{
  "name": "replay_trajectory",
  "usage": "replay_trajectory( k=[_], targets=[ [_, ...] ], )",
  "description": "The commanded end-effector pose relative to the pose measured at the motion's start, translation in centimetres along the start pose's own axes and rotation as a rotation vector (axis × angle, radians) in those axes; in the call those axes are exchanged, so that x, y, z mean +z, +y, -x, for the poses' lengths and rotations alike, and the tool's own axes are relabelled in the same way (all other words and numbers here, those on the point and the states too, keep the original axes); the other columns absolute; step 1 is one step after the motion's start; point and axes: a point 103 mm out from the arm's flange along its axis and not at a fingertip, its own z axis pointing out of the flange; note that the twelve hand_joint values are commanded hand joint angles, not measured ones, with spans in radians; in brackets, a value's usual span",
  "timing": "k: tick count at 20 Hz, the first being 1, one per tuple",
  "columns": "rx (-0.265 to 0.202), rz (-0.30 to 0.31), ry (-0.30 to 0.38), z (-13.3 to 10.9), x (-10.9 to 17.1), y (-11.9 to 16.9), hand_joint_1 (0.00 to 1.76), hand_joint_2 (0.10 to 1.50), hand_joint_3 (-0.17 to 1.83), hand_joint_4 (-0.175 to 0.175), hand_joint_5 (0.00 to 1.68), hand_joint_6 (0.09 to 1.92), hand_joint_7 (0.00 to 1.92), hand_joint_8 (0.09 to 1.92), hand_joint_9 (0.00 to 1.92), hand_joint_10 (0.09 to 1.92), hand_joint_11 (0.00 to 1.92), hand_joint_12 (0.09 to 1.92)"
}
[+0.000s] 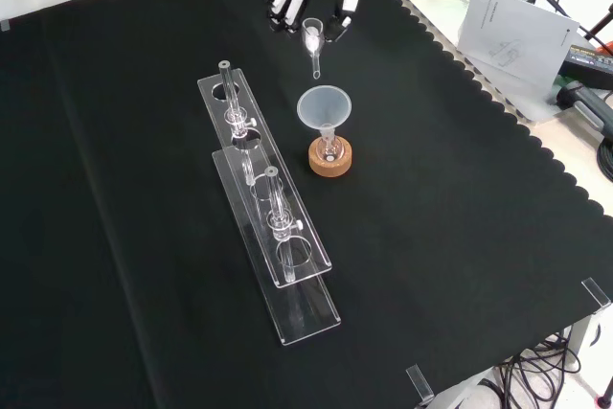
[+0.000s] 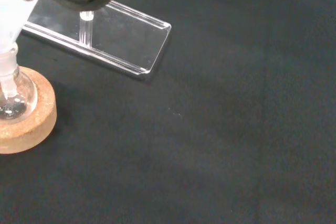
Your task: Pour all the NaCl from the weighing funnel into the round-bottom flask.
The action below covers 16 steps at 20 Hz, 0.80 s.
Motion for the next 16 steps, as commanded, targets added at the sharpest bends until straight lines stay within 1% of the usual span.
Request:
replay_trajectory(
  k=[1, 8, 16],
  targets=[
    [-0.013, -0.019, -0.024, -0.65, -0.02, 0.28, 1.11, 0.72, 0.56, 0.175, 1.24, 0.7, 0.74, 0.63, 1.14, 0.24, 0.93, 0.95],
    [-0.003, -0.06, -0.075, -1.04, -0.3, 0.78, 1.11, 0.72, 0.56, 0.175, 1.24, 0.69, 0.75, 0.63, 1.15, 0.24, 0.93, 0.95],
    [-0.005, -0.075, -0.124, -1.48, -0.67, 1.03, 1.11, 0.71, 0.57, 0.175, 1.25, 0.69, 0.75, 0.63, 1.15, 0.23, 0.93, 0.95]
  ],
)
